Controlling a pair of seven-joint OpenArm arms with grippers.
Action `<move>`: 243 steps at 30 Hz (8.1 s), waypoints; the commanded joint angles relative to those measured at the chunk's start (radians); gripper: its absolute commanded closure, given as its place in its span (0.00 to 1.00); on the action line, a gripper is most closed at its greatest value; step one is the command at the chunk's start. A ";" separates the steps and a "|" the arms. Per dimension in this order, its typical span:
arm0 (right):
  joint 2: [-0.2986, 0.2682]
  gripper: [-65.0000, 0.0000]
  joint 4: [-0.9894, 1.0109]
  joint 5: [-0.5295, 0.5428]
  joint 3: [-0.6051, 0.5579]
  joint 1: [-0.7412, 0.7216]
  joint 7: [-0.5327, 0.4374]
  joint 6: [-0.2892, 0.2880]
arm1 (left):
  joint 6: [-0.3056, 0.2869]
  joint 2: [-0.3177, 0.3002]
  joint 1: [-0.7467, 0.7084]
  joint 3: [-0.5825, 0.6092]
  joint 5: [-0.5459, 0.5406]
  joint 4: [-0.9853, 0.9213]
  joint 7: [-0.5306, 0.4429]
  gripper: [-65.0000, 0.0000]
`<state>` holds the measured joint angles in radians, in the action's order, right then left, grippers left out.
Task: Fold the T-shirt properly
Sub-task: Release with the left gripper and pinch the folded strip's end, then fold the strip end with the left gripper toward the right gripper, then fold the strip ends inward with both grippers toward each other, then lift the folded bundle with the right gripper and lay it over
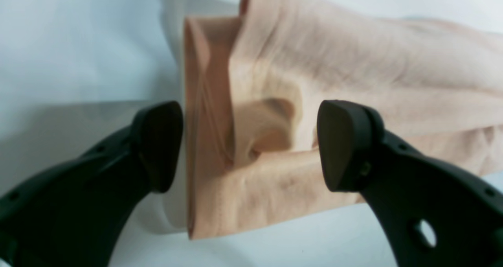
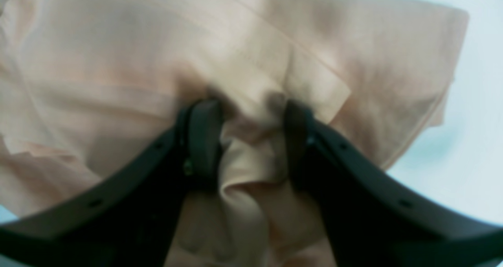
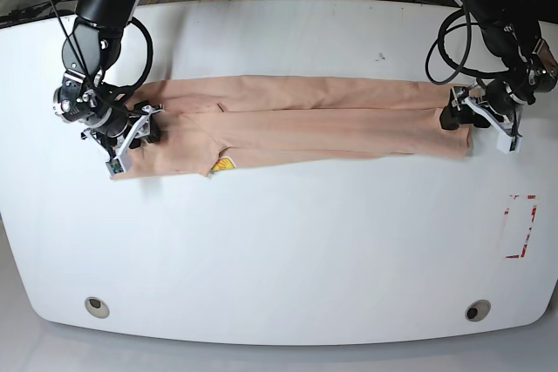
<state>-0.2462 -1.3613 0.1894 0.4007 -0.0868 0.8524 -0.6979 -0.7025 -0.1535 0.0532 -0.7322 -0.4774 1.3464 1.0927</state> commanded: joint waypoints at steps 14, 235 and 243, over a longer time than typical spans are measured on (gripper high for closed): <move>0.014 0.62 -0.014 -0.003 0.007 -0.012 0.011 0.000 | 0.004 -0.010 0.026 0.191 0.027 0.110 0.025 0.96; 0.219 0.90 -0.468 -0.222 -0.475 0.173 0.044 0.000 | 0.099 -0.064 -0.089 0.468 0.156 0.287 -0.325 0.32; 0.302 0.91 -0.544 -0.301 -0.561 0.140 0.038 0.000 | 0.099 -0.064 -0.089 0.468 0.156 0.287 -0.323 0.32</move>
<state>0.0399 -1.8797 -0.1249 -0.1493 0.0898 0.9119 -0.6998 -0.6025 -0.2077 -0.0502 -0.2611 -0.3084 1.6165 0.7918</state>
